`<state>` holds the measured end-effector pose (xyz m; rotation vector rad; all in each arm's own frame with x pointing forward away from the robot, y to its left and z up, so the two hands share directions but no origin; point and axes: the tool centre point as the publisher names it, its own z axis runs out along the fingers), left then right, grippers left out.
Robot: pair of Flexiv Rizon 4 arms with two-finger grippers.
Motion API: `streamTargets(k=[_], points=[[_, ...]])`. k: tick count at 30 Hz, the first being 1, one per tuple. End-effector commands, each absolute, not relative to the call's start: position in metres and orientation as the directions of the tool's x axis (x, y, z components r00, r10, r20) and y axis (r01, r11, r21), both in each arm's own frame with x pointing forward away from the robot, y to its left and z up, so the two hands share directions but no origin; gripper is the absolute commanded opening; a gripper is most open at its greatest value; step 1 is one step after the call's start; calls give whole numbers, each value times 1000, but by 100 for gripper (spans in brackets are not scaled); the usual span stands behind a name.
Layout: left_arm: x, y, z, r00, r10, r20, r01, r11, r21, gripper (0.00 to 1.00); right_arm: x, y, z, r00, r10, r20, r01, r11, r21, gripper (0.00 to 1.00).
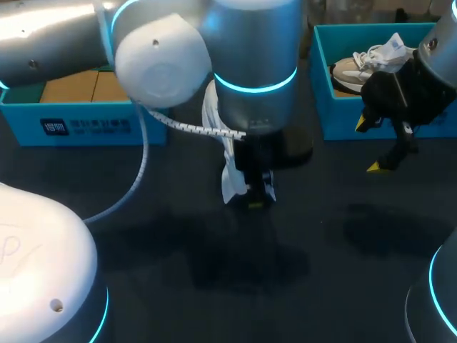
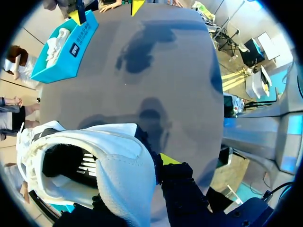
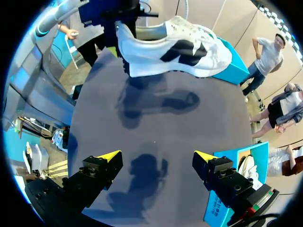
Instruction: Take the shoe out of the shoebox, open the shoe tongue, remove and reinsert the insole, then place the shoe into the shoebox
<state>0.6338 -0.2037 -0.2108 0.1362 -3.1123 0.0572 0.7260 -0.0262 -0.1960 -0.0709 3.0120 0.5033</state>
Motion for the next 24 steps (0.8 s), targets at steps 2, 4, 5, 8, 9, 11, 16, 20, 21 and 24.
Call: streamTargets(k=[2,4,5,8,9,11,16,20,21,24], points=[[634,-201,-205,-996,-86,25,-87,995,-38,0,726,-26,-197,-995,-32,-93,-60,945,322,100],[634,-201,-205,-996,-86,25,-87,995,-38,0,726,-26,-197,-995,-32,-93,-60,945,322,100],[635,-199,-206,-997,-72,34,-74,996,-42,0,726,-26,-197,-995,-32,-93,-60,945,322,100],[643,-192,-204,-997,-59,47,-61,997,-46,0,726,-26,-197,-995,-32,-93,-60,945,322,100],[646,-189,-203,-997,-57,46,-59,997,-46,0,726,-26,-197,-995,-32,-93,-60,945,322,100],[653,-183,-200,-997,-54,47,-57,997,-50,0,726,-26,-197,-995,-32,-93,-60,945,322,100],[677,-161,-191,-998,-37,47,-40,998,-53,0,726,-26,-197,-995,-32,-93,-60,945,322,100],[693,-143,-187,-999,-8,52,-11,999,-54,0,726,-26,-197,-995,-32,-93,-60,945,322,100],[696,-141,-186,-999,-5,51,-7,998,-55,0,726,-26,-197,-995,-32,-93,-60,945,322,100],[705,-128,-185,-999,12,49,9,998,-61,0,726,-26,-197,-995,-32,-93,-60,945,322,100]])
